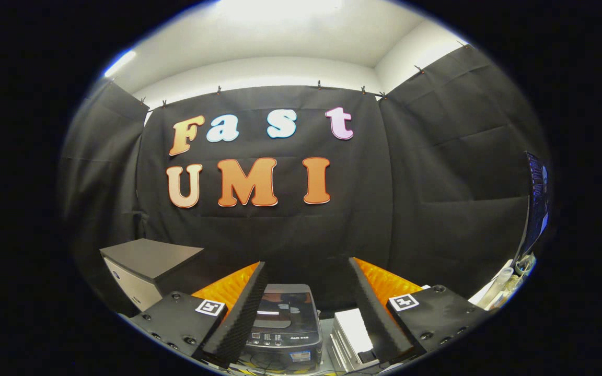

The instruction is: Put the clothes into the washing machine and then close the washing machine lid.

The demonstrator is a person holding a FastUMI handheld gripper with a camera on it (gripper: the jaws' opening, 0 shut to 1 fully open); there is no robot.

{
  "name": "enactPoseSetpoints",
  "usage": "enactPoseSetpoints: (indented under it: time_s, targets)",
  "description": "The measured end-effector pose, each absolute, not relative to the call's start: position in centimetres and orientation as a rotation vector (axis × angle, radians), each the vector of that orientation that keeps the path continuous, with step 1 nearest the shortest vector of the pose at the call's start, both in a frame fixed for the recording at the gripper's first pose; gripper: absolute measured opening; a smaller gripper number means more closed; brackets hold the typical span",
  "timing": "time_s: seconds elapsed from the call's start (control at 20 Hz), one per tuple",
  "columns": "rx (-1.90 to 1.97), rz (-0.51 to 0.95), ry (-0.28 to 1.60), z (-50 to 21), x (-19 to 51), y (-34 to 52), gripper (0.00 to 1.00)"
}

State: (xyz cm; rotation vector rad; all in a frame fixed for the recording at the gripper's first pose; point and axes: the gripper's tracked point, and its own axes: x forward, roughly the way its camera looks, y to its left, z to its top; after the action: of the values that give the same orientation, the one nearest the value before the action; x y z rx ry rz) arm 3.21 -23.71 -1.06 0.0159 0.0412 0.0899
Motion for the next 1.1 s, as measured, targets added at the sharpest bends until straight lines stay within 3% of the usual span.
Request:
enactPoseSetpoints:
  time_s: [1.1]
  targets:
    - [0.019,0.124,-0.008,-0.3,3.0,-22.7,0.98]
